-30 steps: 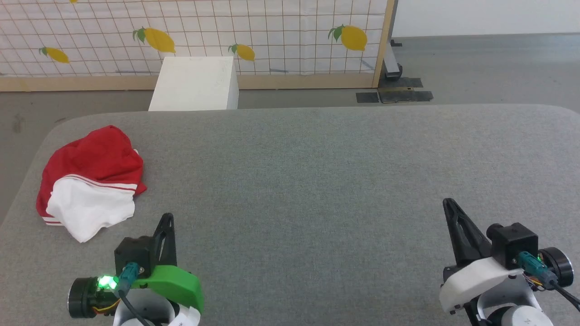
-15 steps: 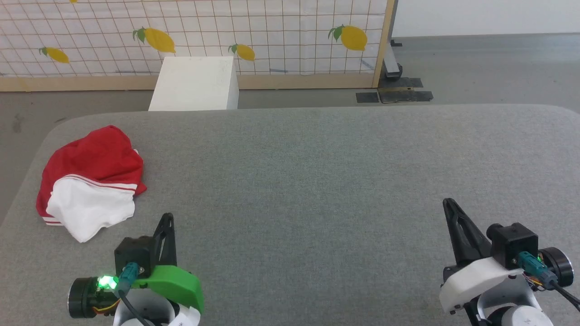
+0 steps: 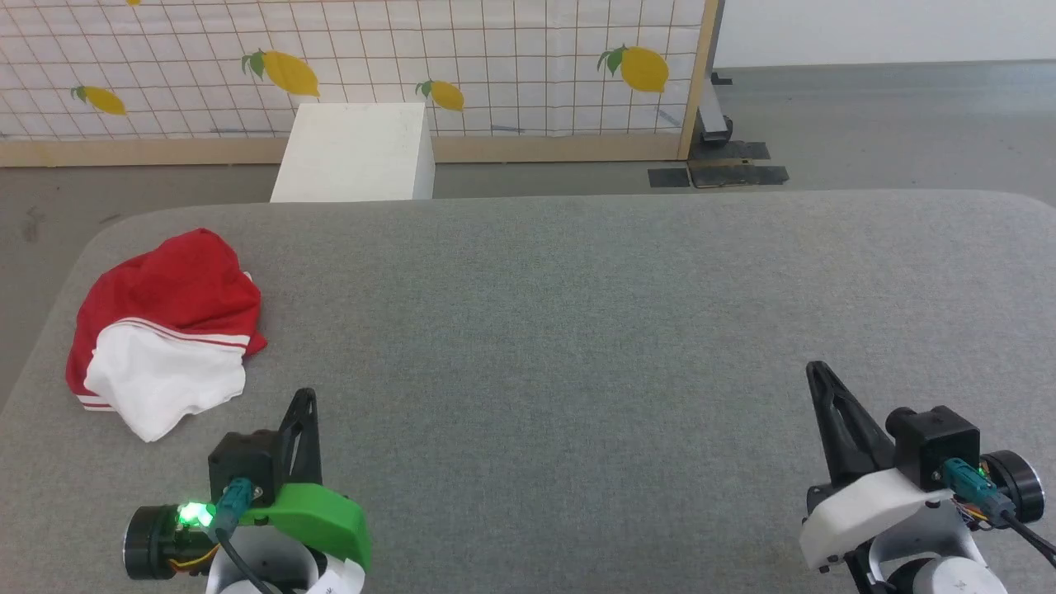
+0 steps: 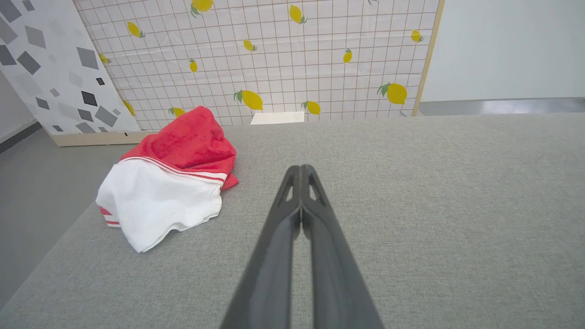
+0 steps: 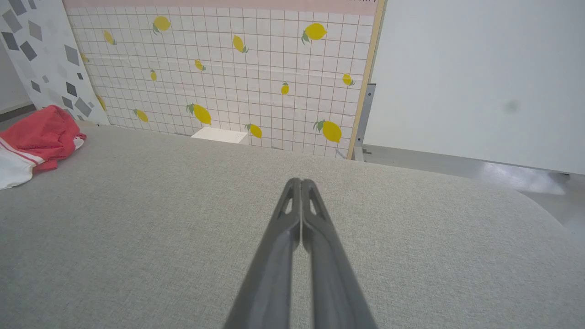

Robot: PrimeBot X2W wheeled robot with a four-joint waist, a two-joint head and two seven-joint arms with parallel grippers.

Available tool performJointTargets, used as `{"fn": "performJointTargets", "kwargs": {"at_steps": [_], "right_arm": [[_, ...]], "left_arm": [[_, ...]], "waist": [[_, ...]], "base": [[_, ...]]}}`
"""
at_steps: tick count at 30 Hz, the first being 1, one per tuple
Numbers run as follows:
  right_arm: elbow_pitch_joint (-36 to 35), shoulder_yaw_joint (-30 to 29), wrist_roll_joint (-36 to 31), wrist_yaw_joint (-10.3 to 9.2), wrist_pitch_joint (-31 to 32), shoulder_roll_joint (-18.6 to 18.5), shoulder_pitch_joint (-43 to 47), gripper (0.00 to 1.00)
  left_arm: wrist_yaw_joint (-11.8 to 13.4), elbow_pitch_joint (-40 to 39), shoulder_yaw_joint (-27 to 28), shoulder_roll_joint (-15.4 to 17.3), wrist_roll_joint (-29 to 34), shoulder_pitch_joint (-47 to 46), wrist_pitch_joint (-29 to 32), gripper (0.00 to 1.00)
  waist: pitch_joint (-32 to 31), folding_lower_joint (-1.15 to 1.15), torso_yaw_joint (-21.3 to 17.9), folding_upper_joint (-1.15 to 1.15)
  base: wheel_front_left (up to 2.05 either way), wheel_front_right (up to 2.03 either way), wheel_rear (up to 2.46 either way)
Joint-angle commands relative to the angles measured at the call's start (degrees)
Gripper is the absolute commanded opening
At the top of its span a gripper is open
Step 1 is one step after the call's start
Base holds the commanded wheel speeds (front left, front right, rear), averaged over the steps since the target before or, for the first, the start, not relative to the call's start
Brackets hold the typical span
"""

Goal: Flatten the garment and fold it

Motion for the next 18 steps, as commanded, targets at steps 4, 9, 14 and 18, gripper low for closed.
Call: {"fn": "performJointTargets", "kwargs": {"at_steps": [4,9,14,18], "right_arm": [[-0.31,0.09,-0.36,-0.08,0.01,0.14,-1.08,0.0],[-0.31,0.09,-0.36,-0.08,0.01,0.14,-1.08,0.0],[-0.31,0.09,-0.36,-0.08,0.01,0.14,-1.08,0.0],[-0.31,0.09,-0.36,-0.08,0.01,0.14,-1.08,0.0]], "left_arm": [[-0.05,-0.15,0.29,-0.34,0.58,-1.01,0.08,0.0],[-0.05,-0.15,0.29,-0.34,0.58,-1.01,0.08,0.0],[-0.05,-0.15,0.29,-0.34,0.58,-1.01,0.08,0.0],[-0.05,-0.15,0.29,-0.34,0.58,-1.01,0.08,0.0]], "waist": [[0.0,0.0,0.0,0.0],[0.0,0.0,0.0,0.0],[0.0,0.0,0.0,0.0],[0.0,0.0,0.0,0.0]], "base": [[0.0,0.0,0.0],[0.0,0.0,0.0],[0.0,0.0,0.0],[0.0,0.0,0.0]]}}
